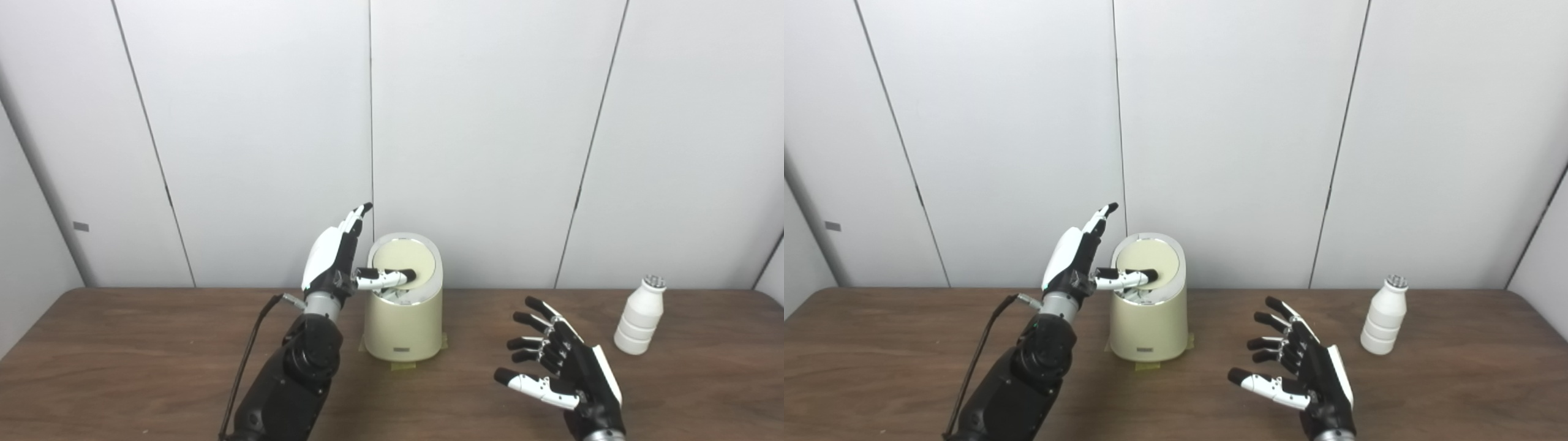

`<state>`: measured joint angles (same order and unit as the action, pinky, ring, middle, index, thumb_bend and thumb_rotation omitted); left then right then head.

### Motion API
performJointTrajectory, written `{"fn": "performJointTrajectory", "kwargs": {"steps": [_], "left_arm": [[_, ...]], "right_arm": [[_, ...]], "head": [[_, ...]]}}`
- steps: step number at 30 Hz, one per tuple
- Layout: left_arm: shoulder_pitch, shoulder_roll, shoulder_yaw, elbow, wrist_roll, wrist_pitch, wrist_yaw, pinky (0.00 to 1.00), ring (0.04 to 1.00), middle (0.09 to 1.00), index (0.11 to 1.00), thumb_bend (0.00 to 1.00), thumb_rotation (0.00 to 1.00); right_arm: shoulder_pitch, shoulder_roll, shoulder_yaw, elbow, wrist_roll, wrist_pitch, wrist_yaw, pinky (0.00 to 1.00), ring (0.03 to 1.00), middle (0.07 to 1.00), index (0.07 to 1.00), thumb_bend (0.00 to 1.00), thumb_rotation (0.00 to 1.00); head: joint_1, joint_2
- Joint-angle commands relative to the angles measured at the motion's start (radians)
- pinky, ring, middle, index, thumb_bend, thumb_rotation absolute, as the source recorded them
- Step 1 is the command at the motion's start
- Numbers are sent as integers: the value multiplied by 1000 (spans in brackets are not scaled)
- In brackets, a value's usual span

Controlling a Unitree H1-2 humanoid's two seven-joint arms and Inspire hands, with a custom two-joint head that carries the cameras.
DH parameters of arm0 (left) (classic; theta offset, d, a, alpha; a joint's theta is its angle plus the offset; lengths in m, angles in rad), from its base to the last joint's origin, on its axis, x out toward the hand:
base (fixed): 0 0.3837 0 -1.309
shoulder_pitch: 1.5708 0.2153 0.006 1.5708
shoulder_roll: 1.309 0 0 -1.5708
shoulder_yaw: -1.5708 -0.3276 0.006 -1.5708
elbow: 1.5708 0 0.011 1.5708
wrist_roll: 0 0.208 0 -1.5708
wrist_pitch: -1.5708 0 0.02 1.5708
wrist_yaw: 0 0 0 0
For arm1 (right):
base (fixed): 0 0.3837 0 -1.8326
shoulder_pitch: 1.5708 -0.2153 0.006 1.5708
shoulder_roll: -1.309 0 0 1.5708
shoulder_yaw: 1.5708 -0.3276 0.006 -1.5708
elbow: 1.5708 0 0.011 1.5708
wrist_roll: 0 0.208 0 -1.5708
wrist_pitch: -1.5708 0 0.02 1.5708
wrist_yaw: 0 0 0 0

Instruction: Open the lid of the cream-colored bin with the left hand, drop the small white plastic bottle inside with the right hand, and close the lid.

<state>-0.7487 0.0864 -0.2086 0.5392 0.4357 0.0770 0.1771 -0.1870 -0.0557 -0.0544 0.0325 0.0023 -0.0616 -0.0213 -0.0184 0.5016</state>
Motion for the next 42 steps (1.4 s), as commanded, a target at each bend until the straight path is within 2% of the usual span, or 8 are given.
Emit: {"fn": "performJointTrajectory", "kwargs": {"steps": [1,9,15,19,28,33,37,42], "left_arm": [[-57,18,-17,-34,35,26,-24,858,1000,1000,1000,818,0],[-57,59,-94,-80,114,137,-102,708,883,1000,1000,856,0],[-52,79,-130,-92,133,162,-152,805,938,1000,1000,881,0],[-52,86,-143,-94,152,170,-149,783,930,1000,1000,887,0],[-23,31,6,-164,42,113,-44,681,882,955,990,807,96],[15,-18,124,-253,-44,47,35,741,880,913,927,739,191],[84,-13,177,-349,-119,-43,31,740,867,902,925,727,310],[221,10,214,-509,-198,-71,-21,737,874,901,925,746,375]], "right_arm": [[-33,1,0,-41,-9,-14,-8,547,596,774,835,777,110],[-34,5,-2,-41,-3,-12,-7,547,600,777,844,802,143],[-35,3,1,-42,-14,-11,-13,555,604,777,848,799,147],[-38,5,2,-38,-12,-15,-13,538,599,771,841,793,130],[-37,3,2,-32,-7,-16,-10,542,602,778,849,793,150],[-39,-1,2,-21,-12,-25,-11,544,601,782,845,793,160],[-42,-4,-2,-10,-9,-34,-11,560,603,783,842,787,153],[-49,-11,-8,7,-6,-40,-11,575,607,789,847,786,173]], "head": [[-1,1],[-2,2],[-2,2],[0,-1],[3,-7],[7,-9],[7,-11],[16,-10]]}}
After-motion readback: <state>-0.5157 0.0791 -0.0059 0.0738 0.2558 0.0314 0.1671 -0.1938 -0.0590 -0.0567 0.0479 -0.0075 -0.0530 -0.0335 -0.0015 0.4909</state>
